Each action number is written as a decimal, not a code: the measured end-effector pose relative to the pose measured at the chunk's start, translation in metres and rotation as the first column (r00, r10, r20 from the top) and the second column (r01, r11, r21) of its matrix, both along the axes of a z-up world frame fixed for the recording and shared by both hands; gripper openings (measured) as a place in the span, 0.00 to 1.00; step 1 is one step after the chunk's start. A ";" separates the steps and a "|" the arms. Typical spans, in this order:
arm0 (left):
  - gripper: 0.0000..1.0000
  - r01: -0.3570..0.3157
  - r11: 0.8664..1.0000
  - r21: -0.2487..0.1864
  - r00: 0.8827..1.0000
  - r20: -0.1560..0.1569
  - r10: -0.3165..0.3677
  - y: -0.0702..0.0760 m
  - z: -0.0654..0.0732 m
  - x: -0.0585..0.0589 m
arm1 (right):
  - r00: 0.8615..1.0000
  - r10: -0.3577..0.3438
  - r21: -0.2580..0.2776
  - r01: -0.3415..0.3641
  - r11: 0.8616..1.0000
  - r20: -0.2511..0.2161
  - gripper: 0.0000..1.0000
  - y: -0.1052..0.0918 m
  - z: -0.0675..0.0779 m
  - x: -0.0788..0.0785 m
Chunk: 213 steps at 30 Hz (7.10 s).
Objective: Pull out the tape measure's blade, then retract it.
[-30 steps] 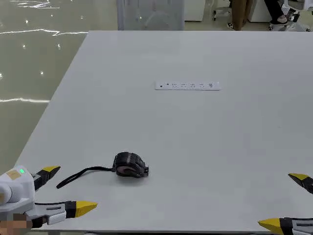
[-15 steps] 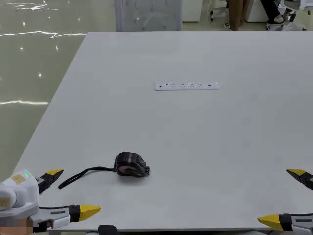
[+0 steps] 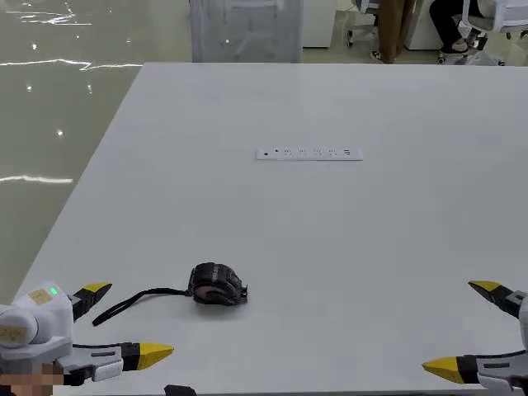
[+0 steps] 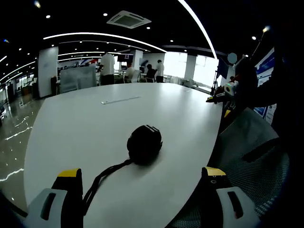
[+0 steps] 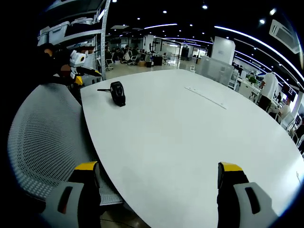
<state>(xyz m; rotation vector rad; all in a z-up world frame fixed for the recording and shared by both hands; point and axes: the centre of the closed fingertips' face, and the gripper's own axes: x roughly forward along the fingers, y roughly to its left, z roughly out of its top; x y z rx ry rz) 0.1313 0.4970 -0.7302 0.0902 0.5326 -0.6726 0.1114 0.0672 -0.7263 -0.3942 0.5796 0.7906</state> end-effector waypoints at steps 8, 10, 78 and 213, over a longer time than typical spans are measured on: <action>1.00 0.103 0.993 0.066 0.995 -0.007 -0.103 -0.016 0.002 0.019 | 0.999 0.040 -0.004 -0.040 0.999 0.000 1.00 0.014 -0.004 0.021; 1.00 0.144 0.986 0.087 0.990 -0.007 -0.144 -0.021 0.002 0.024 | 0.999 0.053 -0.004 -0.053 0.999 0.003 1.00 0.021 -0.002 0.025; 0.36 0.649 0.694 0.312 0.761 -0.282 -0.584 -0.109 -0.063 0.071 | 0.856 0.497 0.059 -0.494 0.867 -0.143 0.80 0.263 -0.063 0.085; 0.35 0.644 0.708 0.291 0.763 -0.312 -0.566 -0.110 -0.066 0.074 | 0.800 0.549 -0.068 -0.578 0.813 -0.241 0.11 0.247 -0.100 0.086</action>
